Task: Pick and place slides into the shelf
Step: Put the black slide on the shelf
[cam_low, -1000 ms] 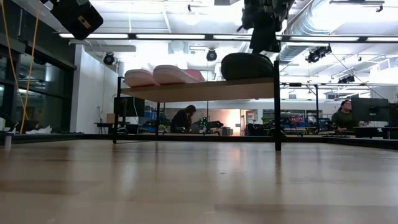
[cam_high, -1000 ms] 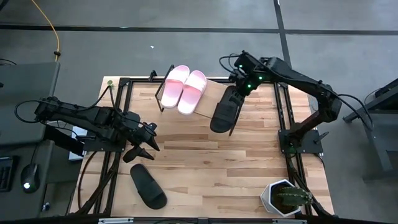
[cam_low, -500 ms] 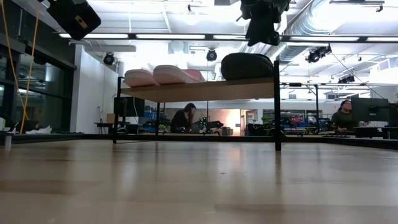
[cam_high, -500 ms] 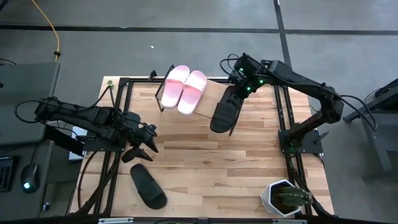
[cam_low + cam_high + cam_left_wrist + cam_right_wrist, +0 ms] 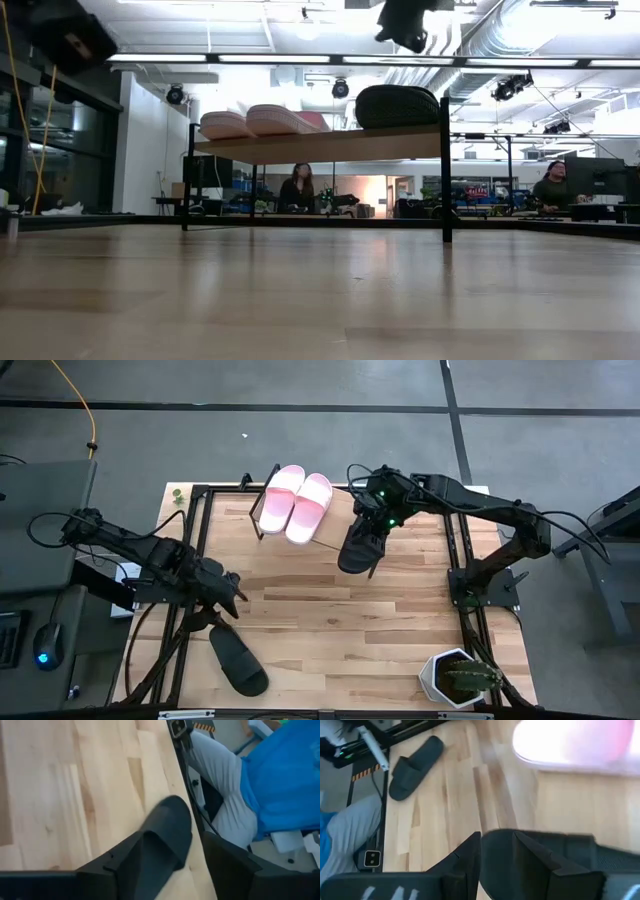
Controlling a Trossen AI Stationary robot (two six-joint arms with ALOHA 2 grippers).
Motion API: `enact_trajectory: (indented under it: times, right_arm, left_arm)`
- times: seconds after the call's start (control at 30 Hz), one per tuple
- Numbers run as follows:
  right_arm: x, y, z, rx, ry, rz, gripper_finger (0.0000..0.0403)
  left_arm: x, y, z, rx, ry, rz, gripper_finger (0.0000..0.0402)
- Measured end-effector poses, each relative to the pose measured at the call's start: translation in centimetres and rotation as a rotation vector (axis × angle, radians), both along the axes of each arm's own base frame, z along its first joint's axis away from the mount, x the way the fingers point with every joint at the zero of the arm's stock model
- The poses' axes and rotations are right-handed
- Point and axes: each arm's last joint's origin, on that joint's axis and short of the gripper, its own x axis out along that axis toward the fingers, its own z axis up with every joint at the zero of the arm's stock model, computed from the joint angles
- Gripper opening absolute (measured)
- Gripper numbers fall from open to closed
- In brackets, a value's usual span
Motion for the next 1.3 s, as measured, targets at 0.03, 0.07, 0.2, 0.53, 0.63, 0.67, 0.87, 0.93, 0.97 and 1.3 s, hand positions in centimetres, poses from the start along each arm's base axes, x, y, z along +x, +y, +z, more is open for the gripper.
enact_trajectory:
  times: [0.03, 0.07, 0.2, 0.53, 0.63, 0.67, 0.87, 0.93, 0.97, 1.3]
  right_arm:
    - [0.1, 0.2, 0.1, -0.010, -0.013, 0.017, 0.0103]
    - [0.3, 0.5, 0.1, -0.019, -0.024, 0.032, 0.0103]
    - [0.7, 1.2, 0.4, -0.060, -0.071, 0.088, 0.0103]
    - [1.3, 2.7, 0.6, -0.180, -0.104, 0.135, 0.0103]
    - [1.3, 2.9, 0.5, -0.237, -0.088, 0.093, 0.0103]
    - [1.3, 3.0, 0.5, -0.251, -0.084, 0.084, 0.0103]
    - [1.4, 3.5, 0.5, -0.277, -0.079, 0.079, 0.0103]
    - [1.4, 3.7, 0.5, -0.276, -0.080, 0.084, 0.0103]
    - [1.4, 3.7, 0.5, -0.276, -0.080, 0.087, 0.0103]
    - [1.5, 4.2, 0.5, -0.275, -0.082, 0.100, 0.0103]
  left_arm:
    - [-0.1, -0.3, 0.0, -0.003, 0.007, -0.005, 0.0184]
    - [-0.2, -0.6, 0.0, -0.010, 0.015, -0.010, 0.0171]
    - [-0.5, -1.4, 0.0, -0.027, 0.036, -0.021, 0.0109]
    - [-0.8, -3.0, -0.3, 0.007, 0.079, 0.050, 0.0005]
    - [-0.7, -3.8, -0.8, 0.021, 0.113, 0.044, 0.0001]
    - [-0.6, -4.0, -1.0, 0.024, 0.128, 0.044, 0.0002]
    - [0.3, -5.5, -2.5, 0.072, 0.215, 0.069, 0.0021]
    - [0.7, -5.9, -3.0, 0.075, 0.239, 0.079, 0.0030]
    - [0.9, -6.0, -3.2, 0.074, 0.252, 0.087, 0.0037]
    - [3.0, -7.3, -5.0, 0.073, 0.284, 0.131, 0.0128]
